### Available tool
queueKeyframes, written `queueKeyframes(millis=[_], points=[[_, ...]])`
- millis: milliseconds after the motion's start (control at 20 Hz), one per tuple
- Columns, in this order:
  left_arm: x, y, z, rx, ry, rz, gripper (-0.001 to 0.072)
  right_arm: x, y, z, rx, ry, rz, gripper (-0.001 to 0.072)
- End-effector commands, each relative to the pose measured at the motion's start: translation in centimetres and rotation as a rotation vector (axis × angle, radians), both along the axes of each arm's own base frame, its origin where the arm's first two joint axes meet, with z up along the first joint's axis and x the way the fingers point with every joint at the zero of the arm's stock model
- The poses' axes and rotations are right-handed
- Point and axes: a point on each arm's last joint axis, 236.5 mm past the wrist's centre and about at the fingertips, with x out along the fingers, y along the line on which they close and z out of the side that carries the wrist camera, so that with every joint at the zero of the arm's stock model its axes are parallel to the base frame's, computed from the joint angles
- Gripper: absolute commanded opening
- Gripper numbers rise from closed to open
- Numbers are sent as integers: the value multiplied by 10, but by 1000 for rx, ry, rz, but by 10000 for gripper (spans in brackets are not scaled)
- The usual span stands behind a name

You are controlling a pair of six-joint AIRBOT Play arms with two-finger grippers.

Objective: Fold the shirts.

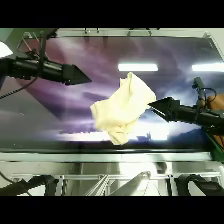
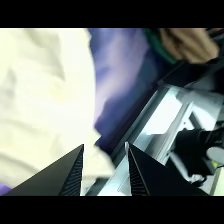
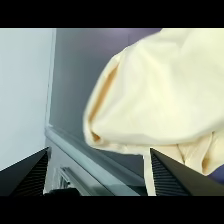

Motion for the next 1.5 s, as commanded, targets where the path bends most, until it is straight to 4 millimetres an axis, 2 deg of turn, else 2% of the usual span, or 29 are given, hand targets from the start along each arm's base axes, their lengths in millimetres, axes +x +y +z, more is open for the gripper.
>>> queueKeyframes(millis=[0,150,300,350,400,450,500,550,750,950,1000,1100,1150,1200,1300,1350,1400,1450], points=[[-4,28,-51,160,135,-3,287,-10,-7,5,-5,-58,63,700],[-1,53,-82,239,228,53,288,-13,-7,7,8,-53,75,700],[-10,56,-120,245,326,71,290,-15,-3,6,9,-51,86,700],[-12,56,-134,246,354,80,290,-14,-4,2,6,-40,86,617],[-11,57,-148,250,372,101,290,-17,-5,-9,-17,-13,102,348],[-9,58,-160,254,386,121,291,-23,-6,-28,-58,47,127,364],[-7,59,-171,258,398,136,290,-32,-6,-51,-93,138,152,534],[-5,59,-181,263,410,145,291,-41,0,-67,-108,187,184,536],[3,58,-221,277,462,172,290,-64,44,-134,-200,305,275,520],[4,50,-249,294,474,154,291,-75,92,-176,-240,370,303,520],[6,46,-253,300,466,156,290,-76,101,-179,-219,370,319,516],[13,35,-254,297,447,139,290,-70,116,-174,-145,362,325,427],[17,29,-253,297,439,120,291,-67,121,-170,-113,356,320,427],[21,20,-252,298,426,100,291,-65,123,-167,-95,348,319,387],[23,4,-253,303,409,61,290,-69,126,-161,-72,346,346,78],[20,-4,-255,306,421,43,291,-73,128,-157,-61,334,370,27],[14,-9,-256,310,435,13,274,-77,129,-151,-46,330,390,26],[7,-13,-253,310,456,-28,-8,-78,130,-145,-36,321,402,26]])
